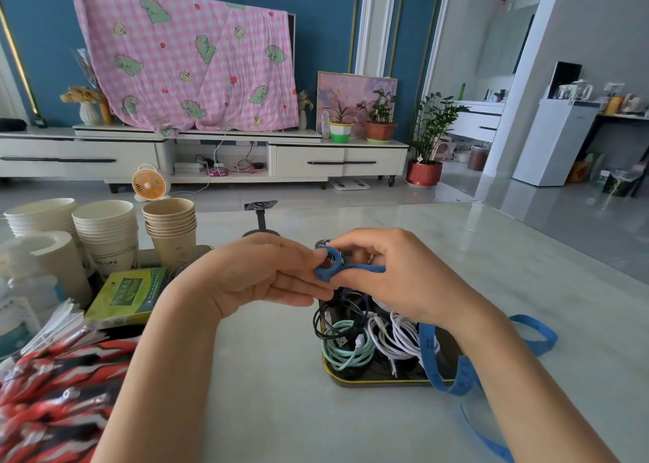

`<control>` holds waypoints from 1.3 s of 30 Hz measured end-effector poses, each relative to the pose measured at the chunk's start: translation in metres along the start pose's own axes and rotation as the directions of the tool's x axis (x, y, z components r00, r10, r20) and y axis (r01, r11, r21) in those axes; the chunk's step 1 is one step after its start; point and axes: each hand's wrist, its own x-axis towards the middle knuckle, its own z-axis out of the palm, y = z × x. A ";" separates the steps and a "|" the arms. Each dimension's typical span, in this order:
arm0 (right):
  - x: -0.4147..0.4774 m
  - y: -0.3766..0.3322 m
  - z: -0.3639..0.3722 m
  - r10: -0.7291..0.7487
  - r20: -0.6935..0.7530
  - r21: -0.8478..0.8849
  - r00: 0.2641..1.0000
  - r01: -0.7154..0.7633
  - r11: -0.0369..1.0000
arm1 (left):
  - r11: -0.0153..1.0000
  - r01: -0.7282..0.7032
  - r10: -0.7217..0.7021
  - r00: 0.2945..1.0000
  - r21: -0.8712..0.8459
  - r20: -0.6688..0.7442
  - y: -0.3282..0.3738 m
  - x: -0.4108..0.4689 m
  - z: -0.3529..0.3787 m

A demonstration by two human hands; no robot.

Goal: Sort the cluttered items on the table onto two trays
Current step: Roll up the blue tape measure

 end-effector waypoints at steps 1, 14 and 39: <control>0.000 0.000 0.000 -0.007 -0.016 -0.005 1.000 0.007 1.000 | 1.000 -0.004 0.004 1.000 -0.025 -0.005 0.000 0.001 0.001; 0.003 -0.002 0.016 -0.034 -0.399 -0.202 0.916 -0.052 0.978 | 0.822 -0.232 0.084 0.953 -0.520 -0.292 0.005 0.024 0.059; -0.003 0.002 -0.002 0.015 -0.221 -0.079 0.975 -0.034 0.996 | 0.962 -0.095 0.103 0.995 -0.257 0.017 0.004 0.012 0.028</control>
